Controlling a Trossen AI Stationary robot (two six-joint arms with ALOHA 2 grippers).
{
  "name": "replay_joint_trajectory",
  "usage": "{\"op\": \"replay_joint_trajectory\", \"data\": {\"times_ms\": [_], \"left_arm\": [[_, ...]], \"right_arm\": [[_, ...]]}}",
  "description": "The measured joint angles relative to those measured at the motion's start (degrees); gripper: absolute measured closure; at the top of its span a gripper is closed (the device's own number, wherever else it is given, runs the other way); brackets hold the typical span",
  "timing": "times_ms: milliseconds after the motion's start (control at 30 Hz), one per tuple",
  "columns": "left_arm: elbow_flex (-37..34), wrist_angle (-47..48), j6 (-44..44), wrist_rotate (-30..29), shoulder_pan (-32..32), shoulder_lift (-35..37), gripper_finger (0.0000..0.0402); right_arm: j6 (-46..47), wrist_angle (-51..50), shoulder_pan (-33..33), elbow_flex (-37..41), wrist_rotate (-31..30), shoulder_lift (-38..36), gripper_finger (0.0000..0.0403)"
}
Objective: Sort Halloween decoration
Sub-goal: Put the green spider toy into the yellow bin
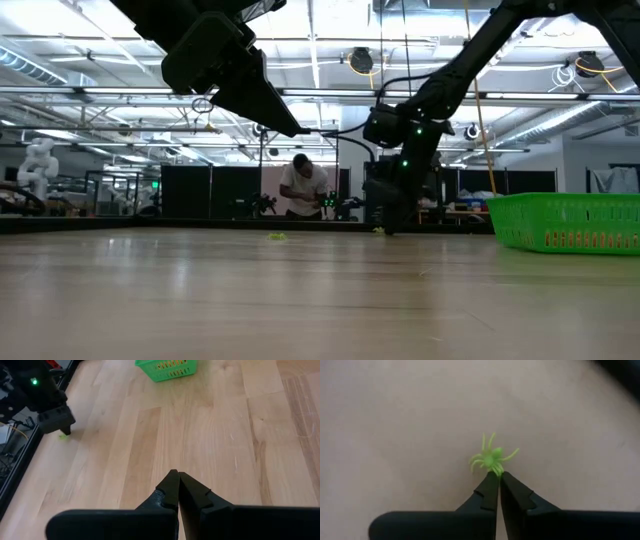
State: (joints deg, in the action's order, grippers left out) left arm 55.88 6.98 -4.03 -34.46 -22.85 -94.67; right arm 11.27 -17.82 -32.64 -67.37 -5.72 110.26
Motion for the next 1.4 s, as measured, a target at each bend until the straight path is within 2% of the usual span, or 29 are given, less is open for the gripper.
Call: {"op": "replay_joint_trajectory", "data": {"times_ms": [300,467,567,700,967,1100,1400], "left_arm": [[0.0,0.0,0.0,0.0,0.0,0.0,0.0393],[0.0,0.1,0.0,0.0,-0.1,0.0,0.0393],[0.0,0.2,0.0,0.6,0.0,0.0,0.0393],[0.0,0.2,0.0,1.8,0.0,0.0,0.0393],[0.0,-0.3,-0.1,1.9,0.0,0.0,0.0393],[0.0,-0.8,-0.1,1.8,0.0,0.0,0.0393],[0.0,-2.3,-0.1,1.8,0.0,0.0,0.0393]], "right_arm": [[-1.3,-10.0,4.1,0.1,3.4,-9.6,0.0403],[-1.0,-16.9,9.9,0.3,3.1,-17.4,0.0403],[0.7,-17.1,14.8,2.7,2.9,-23.3,0.0403],[4.2,-12.5,22.4,8.9,2.8,-31.6,0.0403],[7.1,7.7,37.0,23.6,-2.1,-43.3,0.0403],[5.1,12.1,42.4,26.5,-6.5,-44.6,0.0403],[-1.4,14.1,51.2,26.6,-13.1,-42.6,0.0403]]}}
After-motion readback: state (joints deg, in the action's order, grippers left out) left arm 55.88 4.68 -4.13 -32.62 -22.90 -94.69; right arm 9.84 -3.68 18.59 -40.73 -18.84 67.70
